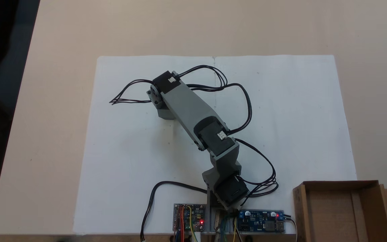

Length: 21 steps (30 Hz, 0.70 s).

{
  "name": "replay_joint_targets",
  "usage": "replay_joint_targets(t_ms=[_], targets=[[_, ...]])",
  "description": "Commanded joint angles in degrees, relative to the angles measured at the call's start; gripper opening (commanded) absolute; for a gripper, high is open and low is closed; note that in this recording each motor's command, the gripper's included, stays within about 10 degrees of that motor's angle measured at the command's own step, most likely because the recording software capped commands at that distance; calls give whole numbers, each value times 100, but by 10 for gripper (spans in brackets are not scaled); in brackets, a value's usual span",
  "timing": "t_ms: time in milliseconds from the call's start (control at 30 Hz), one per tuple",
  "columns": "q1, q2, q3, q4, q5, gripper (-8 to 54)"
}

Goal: Grasp a green dice and put it in the bin.

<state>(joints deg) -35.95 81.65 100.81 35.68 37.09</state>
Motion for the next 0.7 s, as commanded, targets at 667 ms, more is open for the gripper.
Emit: replay_joint_targets(t_ms=[667], targets=[[-18,-554,-360,-686,413,382]])
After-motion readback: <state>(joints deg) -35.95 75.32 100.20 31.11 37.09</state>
